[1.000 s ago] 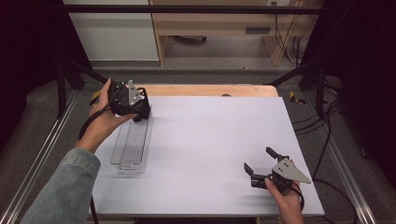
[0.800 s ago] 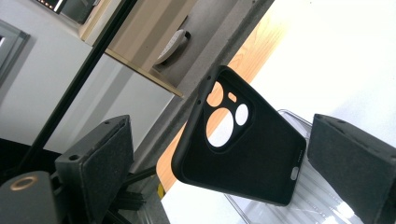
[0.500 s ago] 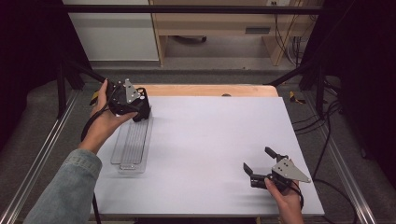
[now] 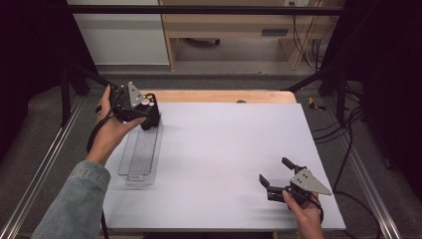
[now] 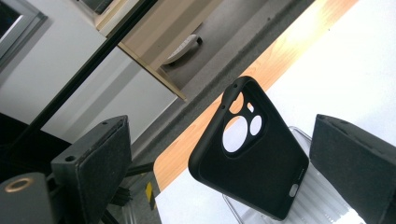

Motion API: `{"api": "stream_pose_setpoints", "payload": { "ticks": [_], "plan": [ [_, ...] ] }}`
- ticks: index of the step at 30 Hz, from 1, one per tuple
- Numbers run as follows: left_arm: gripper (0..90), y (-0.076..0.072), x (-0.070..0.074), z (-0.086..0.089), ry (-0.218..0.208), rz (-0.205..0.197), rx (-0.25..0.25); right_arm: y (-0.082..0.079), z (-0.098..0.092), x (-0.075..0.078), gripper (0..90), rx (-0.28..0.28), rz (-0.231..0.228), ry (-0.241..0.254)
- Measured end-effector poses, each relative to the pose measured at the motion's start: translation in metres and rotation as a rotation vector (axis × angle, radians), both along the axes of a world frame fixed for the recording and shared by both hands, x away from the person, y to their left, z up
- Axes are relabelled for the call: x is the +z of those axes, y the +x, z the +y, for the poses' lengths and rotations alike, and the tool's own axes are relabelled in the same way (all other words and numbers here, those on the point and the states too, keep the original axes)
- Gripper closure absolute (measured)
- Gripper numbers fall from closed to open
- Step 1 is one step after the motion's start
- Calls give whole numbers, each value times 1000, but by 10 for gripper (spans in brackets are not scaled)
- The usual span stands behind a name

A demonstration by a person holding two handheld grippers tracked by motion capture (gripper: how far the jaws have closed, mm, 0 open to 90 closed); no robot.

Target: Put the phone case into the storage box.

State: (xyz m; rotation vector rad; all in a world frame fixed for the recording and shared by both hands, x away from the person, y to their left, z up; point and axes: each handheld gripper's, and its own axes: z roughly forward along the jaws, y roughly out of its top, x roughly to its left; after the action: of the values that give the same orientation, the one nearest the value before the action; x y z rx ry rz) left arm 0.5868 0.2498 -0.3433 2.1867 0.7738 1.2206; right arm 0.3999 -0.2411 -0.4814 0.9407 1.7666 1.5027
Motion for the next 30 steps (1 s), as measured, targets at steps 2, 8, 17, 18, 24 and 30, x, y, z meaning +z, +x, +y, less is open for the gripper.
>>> {"api": "stream_pose_setpoints", "payload": {
  "ticks": [2, 8, 17, 18, 24, 30],
  "plan": [
    [52, -3, -1, 1, -20, 2, 6, -1, 0, 1, 23, -4, -6, -4],
    [52, -14, -3, 0, -83, -2, 22, -2, 2, 1, 23, -9, -4, -11],
    [46, -25, -2, 1, -120, -2, 30, -1, 1, 1, 23, -18, -2, -14],
    [44, -26, -3, 1, -136, 3, 31, -1, 1, 1, 23, -19, -2, -15],
    [36, -32, -5, 5, -162, 21, 35, -1, 1, 1, 23, -21, -3, -14],
    [34, -39, -6, 7, -174, 17, 32, -1, 1, 1, 23, -22, -2, -14]
  ]
}}
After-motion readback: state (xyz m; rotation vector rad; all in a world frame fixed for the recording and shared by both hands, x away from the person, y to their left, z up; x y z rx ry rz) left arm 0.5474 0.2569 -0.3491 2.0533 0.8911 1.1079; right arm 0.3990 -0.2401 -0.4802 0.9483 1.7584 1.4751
